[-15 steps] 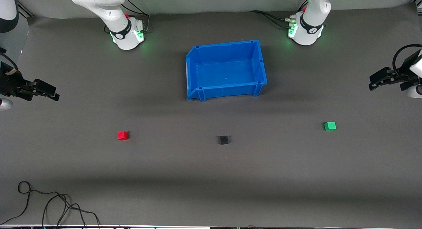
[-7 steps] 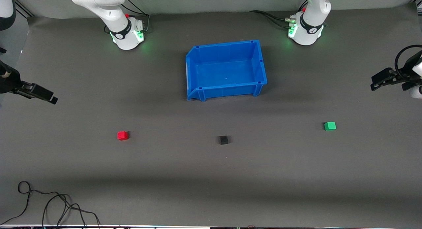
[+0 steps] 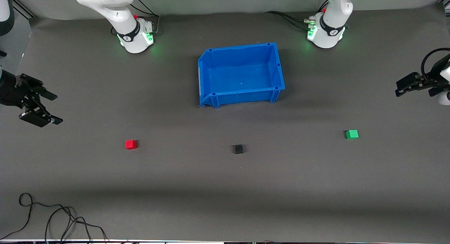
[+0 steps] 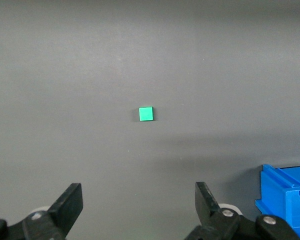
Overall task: Attach green and red cubes to black cube
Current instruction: 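Reach the right gripper toward the red cube while the left gripper reaches green, then lower the right gripper onto red while the left gripper lowers onto green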
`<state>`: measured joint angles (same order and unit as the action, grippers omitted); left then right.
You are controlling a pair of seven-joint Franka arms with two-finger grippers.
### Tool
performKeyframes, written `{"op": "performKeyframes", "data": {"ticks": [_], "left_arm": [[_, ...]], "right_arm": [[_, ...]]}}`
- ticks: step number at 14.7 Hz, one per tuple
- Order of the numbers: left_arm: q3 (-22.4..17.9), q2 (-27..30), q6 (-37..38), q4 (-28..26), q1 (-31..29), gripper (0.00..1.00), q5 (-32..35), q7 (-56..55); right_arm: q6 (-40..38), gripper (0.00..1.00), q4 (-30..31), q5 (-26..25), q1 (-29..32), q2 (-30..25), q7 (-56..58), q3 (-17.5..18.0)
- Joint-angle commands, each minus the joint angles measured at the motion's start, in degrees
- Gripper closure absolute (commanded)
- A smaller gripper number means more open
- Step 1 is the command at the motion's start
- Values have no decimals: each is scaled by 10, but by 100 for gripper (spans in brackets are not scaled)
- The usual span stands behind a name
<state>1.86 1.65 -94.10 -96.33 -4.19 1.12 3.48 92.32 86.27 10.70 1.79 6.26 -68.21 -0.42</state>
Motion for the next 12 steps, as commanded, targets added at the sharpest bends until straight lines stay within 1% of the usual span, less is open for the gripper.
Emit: {"op": "performKeyframes", "data": {"ticks": [1,3,5,6,7,8,10,12], "left_arm": [[-2,3,7,1,1,0,-4,5],[-2,3,8,1,1,0,-4,5],[-2,3,12,1,0,0,-4,6],[-2,-5,9,1,0,0,-4,2],[-4,-26,10,2,-1,0,-5,0],[-6,-40,4,1,-10,0,-5,-1],[-6,-69,-13,0,-38,0,-10,-26],[-6,-96,-45,-6,-58,0,-42,-40]], "right_arm": [[-3,0,-13,35,5,27,-90,-4],[1,0,-10,42,6,51,-92,-4],[5,0,-8,62,7,78,-85,-5],[13,0,-8,73,8,94,-82,-12],[25,0,-3,81,8,103,-81,-14],[47,0,12,82,6,108,-80,-14],[107,0,61,82,1,107,-58,-14],[170,0,112,83,-1,111,-33,-13]]}}
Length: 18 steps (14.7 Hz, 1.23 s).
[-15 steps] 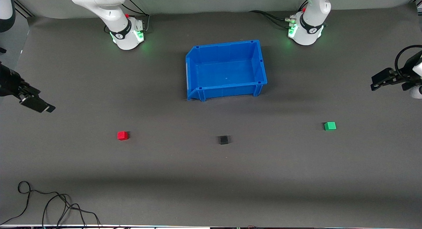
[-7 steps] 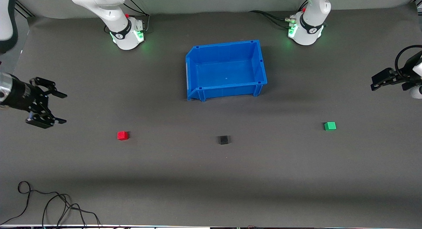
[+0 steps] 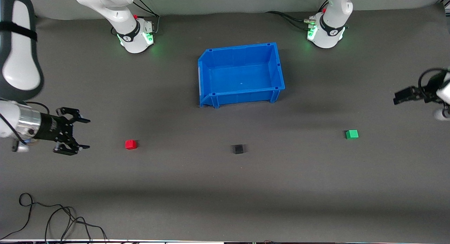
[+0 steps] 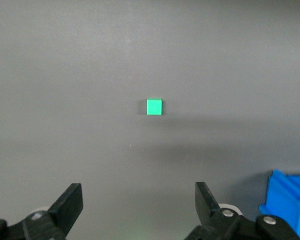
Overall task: Attach green and red cubes to black cube
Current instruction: 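Lower the right gripper onto red while the left gripper lowers onto green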
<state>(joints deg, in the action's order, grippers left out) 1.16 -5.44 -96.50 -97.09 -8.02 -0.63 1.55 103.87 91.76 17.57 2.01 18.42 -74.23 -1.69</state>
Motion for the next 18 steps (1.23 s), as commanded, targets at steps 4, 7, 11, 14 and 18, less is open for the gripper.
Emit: {"op": "performKeyframes", "data": {"ticks": [4,7,11,14,18], "left_arm": [[1,-66,-86,-29,-25,0,-29,-83],[1,-74,-197,-112,-25,0,-29,-201],[2,-123,-276,-142,-22,0,-30,-402],[2,-166,-315,-143,-21,1,-29,-552],[2,-217,-341,-143,-17,8,-30,-731]], "right_arm": [[178,0,143,56,-7,19,94,0],[226,0,155,89,-8,66,124,1],[266,0,154,135,-8,124,177,2],[286,0,154,168,-9,155,213,3],[286,0,154,171,-9,158,216,3]]}}
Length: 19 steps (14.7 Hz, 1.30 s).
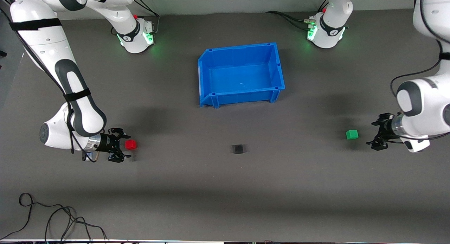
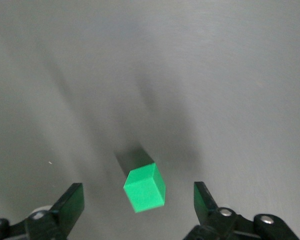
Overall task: Attach green and red cubes to black cube
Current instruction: 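Lower the right gripper onto red while the left gripper lowers onto green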
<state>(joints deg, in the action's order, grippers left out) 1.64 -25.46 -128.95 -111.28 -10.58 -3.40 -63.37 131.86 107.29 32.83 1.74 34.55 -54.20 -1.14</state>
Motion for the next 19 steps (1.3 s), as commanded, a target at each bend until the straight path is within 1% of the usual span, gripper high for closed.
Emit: {"op": "performKeyframes", "data": {"ticks": [1,2,3,4,5,7,8,9,10,11,12,13,14,16,18,19], "left_arm": [[-2,-25,-23,-3,11,12,-2,-105],[-1,-29,-35,-8,13,17,-2,-121],[-1,-30,-41,-9,14,21,-3,-127],[-1,-33,-41,-9,13,28,-3,-127],[-1,-37,-45,-10,13,35,-3,-127],[-1,-42,-73,-25,14,40,-3,-127],[0,-42,-75,-26,13,40,-4,-127],[0,-41,-73,-26,13,48,-3,-127],[0,-41,-71,-26,14,63,-3,-127],[0,-40,-69,-26,14,79,-3,-127],[0,-37,-68,-26,14,88,-3,-127],[0,-35,-65,-26,17,93,-3,-129],[1,-35,-64,-26,20,97,-3,-129],[1,-34,-63,-24,21,100,-3,-130],[1,-33,-63,-24,23,100,-3,-138],[1,-34,-63,-24,28,96,-3,-141]], "right_arm": [[5,0,-1,18,-8,-4,16,-3],[5,4,-1,18,-8,-4,16,-3],[4,17,-1,18,-8,-4,16,-3],[4,26,-1,18,-8,-4,16,-3],[4,32,-1,18,-8,-4,17,-3],[3,37,-1,18,-7,-4,20,-3],[3,45,-1,18,-7,-4,20,-3],[3,51,-1,18,-7,-4,20,-3],[2,54,-1,18,-7,-4,20,-3],[2,54,-1,18,-7,-4,20,-3],[2,60,-1,18,-7,-4,20,-4],[2,63,-1,18,-7,-4,20,-4],[2,64,-2,18,-7,-4,20,-3],[2,64,-4,18,-7,-4,19,-4],[1,64,-6,18,-7,-6,15,-3],[1,64,-8,18,-8,-8,12,-4]]}}
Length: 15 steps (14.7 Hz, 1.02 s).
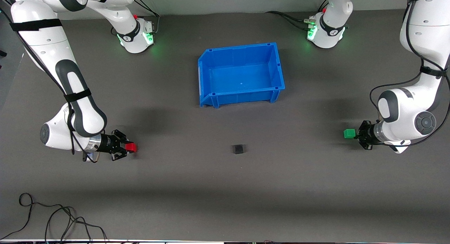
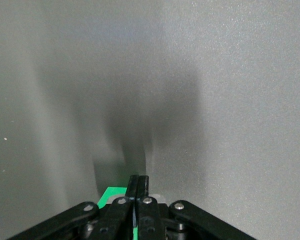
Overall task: Attach green and red cubes to black cube
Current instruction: 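Close the right gripper on the red cube while the left gripper grips green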
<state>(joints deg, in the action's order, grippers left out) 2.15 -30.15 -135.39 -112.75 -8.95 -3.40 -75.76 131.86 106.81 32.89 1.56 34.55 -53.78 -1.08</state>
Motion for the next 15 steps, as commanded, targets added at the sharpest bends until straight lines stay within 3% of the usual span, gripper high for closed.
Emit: {"op": "performKeyframes", "data": {"ticks": [1,2,3,6,15], "left_arm": [[-5,12,1,-9,15,67,-3,-18],[-5,12,1,-9,16,49,-3,-21],[-5,12,1,-10,16,39,-3,-25],[-5,11,13,-9,25,27,-1,-30],[-6,23,69,-11,41,25,7,-33]], "right_arm": [[1,64,-4,17,-7,-11,5,-3],[-1,64,-11,17,-7,-12,3,-2],[-2,64,-20,17,-17,-14,-8,-2],[-2,64,-49,16,-57,-18,-65,-2],[-1,64,-54,16,-73,-10,-76,-2]]}}
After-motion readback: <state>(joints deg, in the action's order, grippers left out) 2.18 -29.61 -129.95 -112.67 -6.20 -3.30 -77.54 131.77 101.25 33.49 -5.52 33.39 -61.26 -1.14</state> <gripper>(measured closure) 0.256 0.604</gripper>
